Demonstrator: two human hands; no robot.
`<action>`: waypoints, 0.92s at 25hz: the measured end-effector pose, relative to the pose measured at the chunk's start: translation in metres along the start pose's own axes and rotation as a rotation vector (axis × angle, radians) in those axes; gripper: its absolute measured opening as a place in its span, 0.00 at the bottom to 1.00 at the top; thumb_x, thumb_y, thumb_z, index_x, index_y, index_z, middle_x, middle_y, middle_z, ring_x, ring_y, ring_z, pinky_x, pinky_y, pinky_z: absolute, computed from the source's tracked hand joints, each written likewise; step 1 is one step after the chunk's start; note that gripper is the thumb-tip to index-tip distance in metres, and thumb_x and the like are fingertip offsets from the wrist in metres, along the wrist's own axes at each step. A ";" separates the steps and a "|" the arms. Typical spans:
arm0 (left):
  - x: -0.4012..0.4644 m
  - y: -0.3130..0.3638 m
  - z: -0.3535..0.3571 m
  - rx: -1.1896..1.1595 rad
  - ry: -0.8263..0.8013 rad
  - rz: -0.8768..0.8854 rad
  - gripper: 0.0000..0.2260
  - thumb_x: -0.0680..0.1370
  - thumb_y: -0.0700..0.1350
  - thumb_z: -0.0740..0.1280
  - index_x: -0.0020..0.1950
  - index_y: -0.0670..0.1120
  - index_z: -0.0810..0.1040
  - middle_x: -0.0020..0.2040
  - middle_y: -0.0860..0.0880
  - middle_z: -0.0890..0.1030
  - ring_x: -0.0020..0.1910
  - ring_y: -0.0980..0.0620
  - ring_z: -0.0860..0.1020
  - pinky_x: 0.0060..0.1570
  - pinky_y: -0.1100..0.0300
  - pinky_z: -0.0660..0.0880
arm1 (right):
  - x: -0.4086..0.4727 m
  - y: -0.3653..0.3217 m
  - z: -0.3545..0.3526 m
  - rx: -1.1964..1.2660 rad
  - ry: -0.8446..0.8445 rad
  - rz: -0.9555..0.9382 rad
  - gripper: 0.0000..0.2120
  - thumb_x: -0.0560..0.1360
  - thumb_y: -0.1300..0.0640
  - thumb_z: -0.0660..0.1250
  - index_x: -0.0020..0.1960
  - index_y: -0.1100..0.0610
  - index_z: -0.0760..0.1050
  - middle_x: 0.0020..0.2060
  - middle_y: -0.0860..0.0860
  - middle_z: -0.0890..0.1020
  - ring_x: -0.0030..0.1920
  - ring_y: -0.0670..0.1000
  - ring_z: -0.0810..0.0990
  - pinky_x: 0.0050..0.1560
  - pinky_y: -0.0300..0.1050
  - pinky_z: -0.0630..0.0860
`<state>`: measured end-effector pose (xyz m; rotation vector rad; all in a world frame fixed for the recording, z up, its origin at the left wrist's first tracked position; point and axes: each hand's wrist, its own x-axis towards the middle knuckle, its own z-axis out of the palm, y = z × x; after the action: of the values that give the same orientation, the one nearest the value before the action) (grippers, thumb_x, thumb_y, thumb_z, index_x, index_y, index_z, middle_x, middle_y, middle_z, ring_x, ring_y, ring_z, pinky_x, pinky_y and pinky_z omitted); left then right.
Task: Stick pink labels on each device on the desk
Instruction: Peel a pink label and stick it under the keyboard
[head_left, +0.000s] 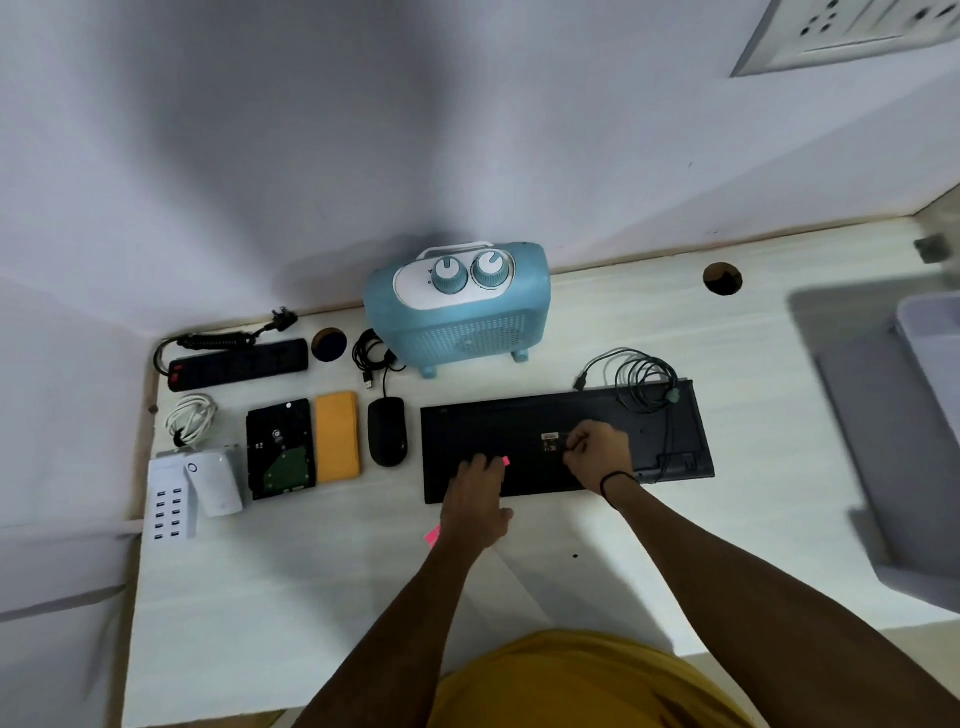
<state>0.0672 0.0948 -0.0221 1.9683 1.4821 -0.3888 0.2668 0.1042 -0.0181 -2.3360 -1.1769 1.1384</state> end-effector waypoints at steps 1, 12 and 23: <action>-0.001 0.004 0.001 0.088 0.022 0.012 0.25 0.75 0.48 0.75 0.70 0.47 0.71 0.64 0.47 0.73 0.63 0.46 0.72 0.63 0.50 0.73 | 0.000 0.008 -0.010 0.005 0.092 0.006 0.05 0.66 0.62 0.73 0.40 0.56 0.79 0.35 0.51 0.80 0.40 0.54 0.81 0.45 0.46 0.81; 0.020 -0.014 -0.008 0.410 -0.042 0.245 0.19 0.82 0.49 0.66 0.70 0.42 0.71 0.62 0.42 0.79 0.60 0.43 0.78 0.60 0.50 0.74 | 0.057 0.039 -0.084 -0.005 0.209 0.488 0.33 0.74 0.42 0.69 0.72 0.56 0.64 0.69 0.59 0.66 0.69 0.64 0.63 0.64 0.61 0.67; 0.010 0.005 -0.027 0.438 0.009 0.310 0.27 0.73 0.49 0.68 0.71 0.48 0.68 0.64 0.48 0.73 0.58 0.44 0.73 0.43 0.55 0.73 | 0.068 0.025 -0.093 -0.116 0.330 0.332 0.14 0.74 0.57 0.63 0.57 0.57 0.79 0.56 0.59 0.80 0.59 0.63 0.77 0.52 0.55 0.77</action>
<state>0.0710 0.1190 -0.0055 2.4998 1.1338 -0.6048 0.3750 0.1498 -0.0070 -2.7477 -0.7776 0.7451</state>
